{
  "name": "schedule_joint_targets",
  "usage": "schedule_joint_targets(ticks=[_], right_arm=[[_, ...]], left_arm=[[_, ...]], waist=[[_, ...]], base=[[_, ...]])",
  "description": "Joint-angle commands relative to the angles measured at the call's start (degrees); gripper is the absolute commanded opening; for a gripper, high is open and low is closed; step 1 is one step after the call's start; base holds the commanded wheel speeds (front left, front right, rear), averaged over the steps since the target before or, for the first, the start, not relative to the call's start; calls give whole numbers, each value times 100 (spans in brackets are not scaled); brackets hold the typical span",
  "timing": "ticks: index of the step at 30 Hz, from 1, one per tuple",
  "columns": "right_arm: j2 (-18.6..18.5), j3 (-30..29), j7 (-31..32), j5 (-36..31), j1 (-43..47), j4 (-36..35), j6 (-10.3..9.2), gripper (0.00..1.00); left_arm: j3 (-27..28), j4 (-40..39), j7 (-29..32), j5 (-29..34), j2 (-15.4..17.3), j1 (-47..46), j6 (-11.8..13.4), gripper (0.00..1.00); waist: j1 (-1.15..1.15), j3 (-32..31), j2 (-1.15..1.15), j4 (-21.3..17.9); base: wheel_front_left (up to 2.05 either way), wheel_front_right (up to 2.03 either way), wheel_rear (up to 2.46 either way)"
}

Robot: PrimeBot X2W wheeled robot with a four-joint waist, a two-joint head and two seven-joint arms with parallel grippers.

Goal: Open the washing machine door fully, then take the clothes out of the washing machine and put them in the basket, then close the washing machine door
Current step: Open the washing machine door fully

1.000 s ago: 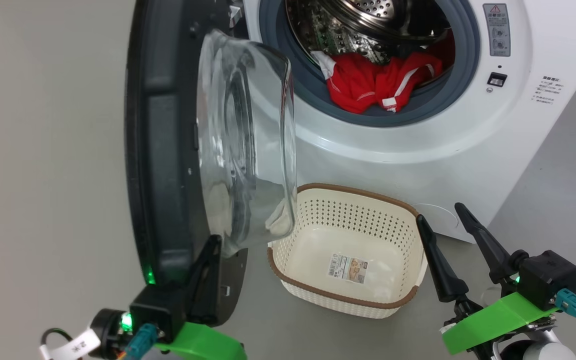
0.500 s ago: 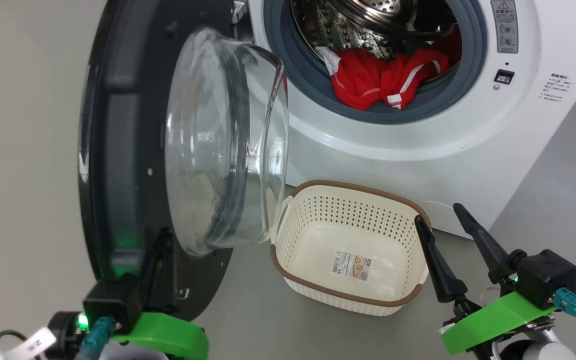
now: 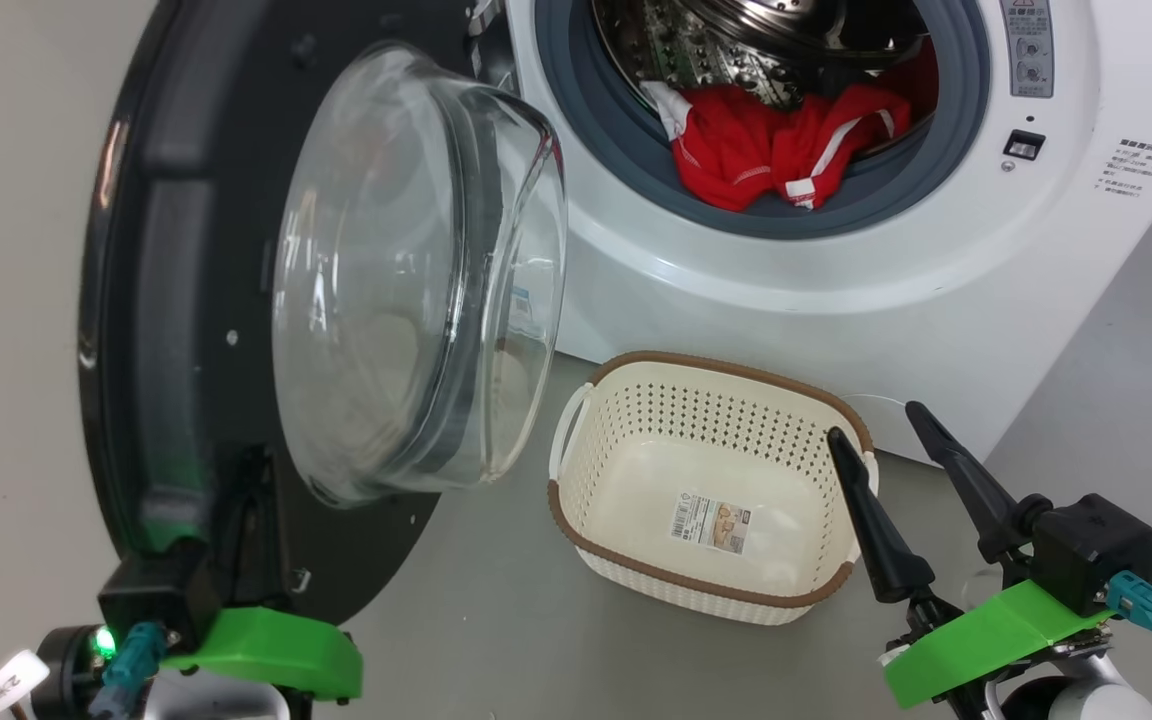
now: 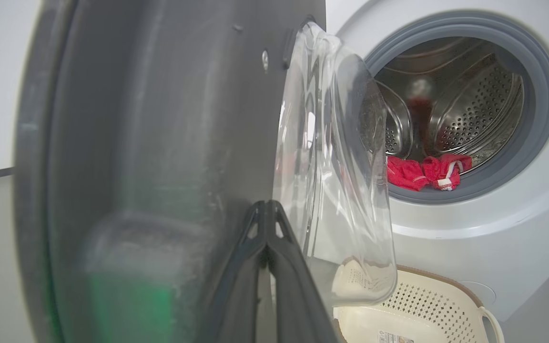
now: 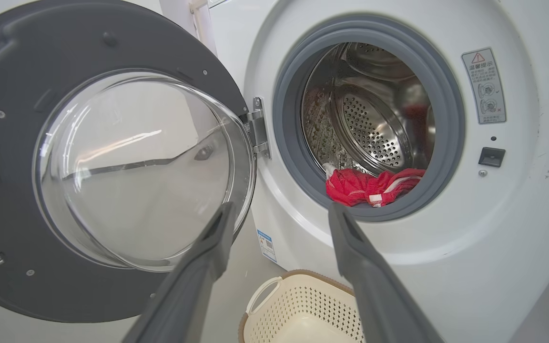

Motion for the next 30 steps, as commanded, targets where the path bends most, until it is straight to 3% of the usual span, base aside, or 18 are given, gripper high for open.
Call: schedule_joint_targets(ticks=[1,13,30], right_arm=[[9,138,22,-71,-165,-207,36,100],[9,151,173,-196,-217,-352,36,100],[9,203,391,-355,-260,-506,36,100]], left_arm=[[375,30,-67,-49,265,-198,6,0],[676,346,-309,-212,252,-390,-11,0],[1066,1153,-602,-280,321,-840,-278,0]], waist=[[0,34,0,17],[0,212,0,42],[0,367,0,123]], base=[[0,0,0],[0,0,0],[0,0,0]])
